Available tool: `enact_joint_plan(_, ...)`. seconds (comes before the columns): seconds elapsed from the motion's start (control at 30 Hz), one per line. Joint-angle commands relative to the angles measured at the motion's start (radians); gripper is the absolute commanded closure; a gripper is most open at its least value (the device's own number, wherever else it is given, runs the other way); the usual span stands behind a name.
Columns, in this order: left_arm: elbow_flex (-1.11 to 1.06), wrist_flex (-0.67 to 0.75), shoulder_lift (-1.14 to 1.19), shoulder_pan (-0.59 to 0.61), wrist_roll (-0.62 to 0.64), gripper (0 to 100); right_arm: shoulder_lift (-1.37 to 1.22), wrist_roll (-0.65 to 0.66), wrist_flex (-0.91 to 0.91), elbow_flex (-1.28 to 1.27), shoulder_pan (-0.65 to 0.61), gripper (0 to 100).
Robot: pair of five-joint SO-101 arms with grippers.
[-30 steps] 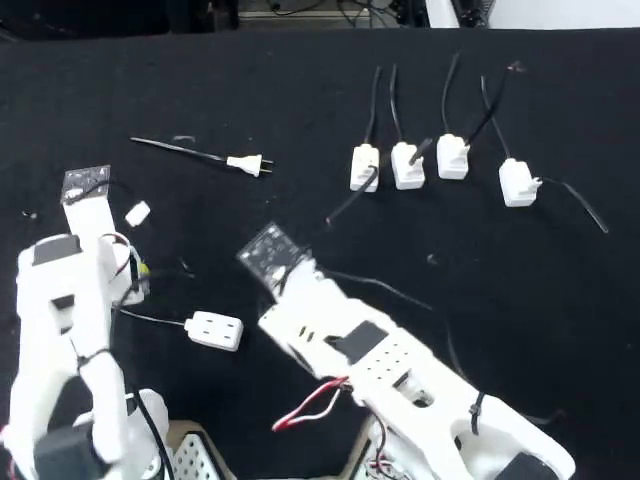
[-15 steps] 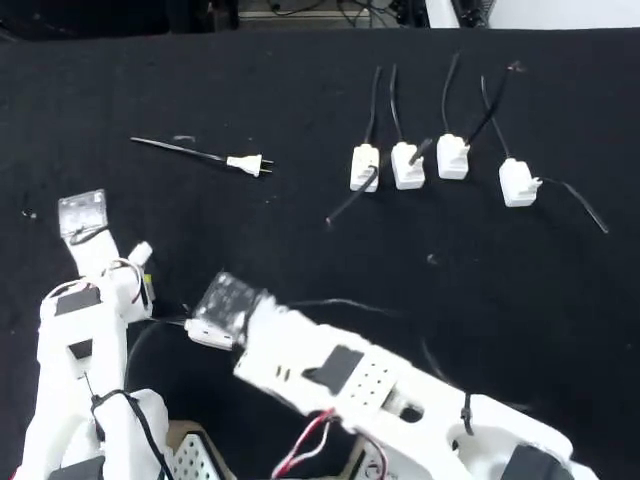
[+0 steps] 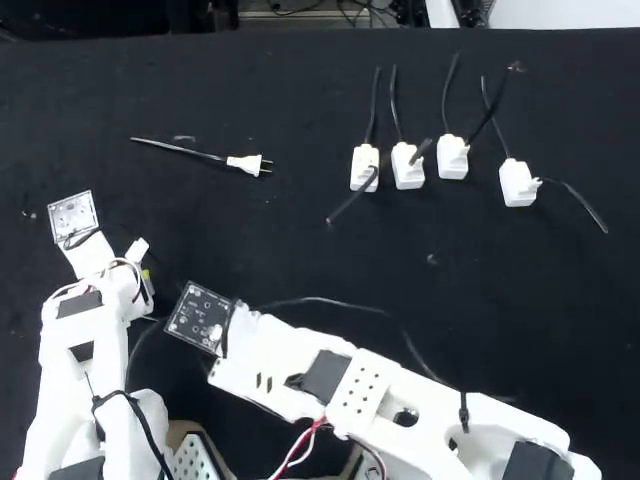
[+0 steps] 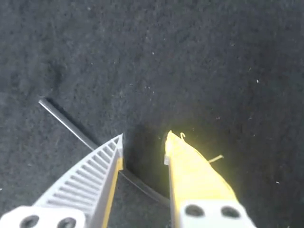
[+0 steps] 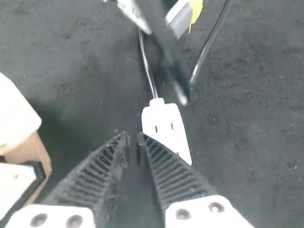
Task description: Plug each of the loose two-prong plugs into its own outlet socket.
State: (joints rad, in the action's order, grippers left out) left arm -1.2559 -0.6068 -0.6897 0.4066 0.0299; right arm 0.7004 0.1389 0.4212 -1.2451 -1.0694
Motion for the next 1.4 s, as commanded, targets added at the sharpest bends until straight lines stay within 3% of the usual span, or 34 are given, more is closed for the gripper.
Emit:
enact_joint_plan(0.0, 0.01, 0.014, -0.018, 0.007, 0.012, 85, 0.033, 0.006, -0.021, 0.025, -0.012, 95.1)
enact_joint_plan(0.3, 0.019, 0.008, -0.018, 0.054, 0.018, 85, 0.025, 0.008, -0.101, -0.067, -0.012, 94.9)
enact_joint_plan(0.6, 0.012, 0.008, -0.021, 0.056, 0.015, 85, -0.226, 0.012, -0.098, 0.076, 0.0, 94.9)
enact_joint_plan(0.93, 0.012, 0.008, -0.018, 0.054, 0.014, 85, -0.234, 0.012, -0.101, 0.094, 0.215, 94.9)
enact_joint_plan(1.1, 0.01, 0.006, -0.018, 0.053, 0.014, 85, -0.234, 0.006, -0.097, 0.105, 0.244, 94.9)
enact_joint_plan(1.37, 0.01, 0.006, -0.018, 0.053, 0.014, 85, -0.154, 0.006, 0.187, 0.217, 0.109, 94.9)
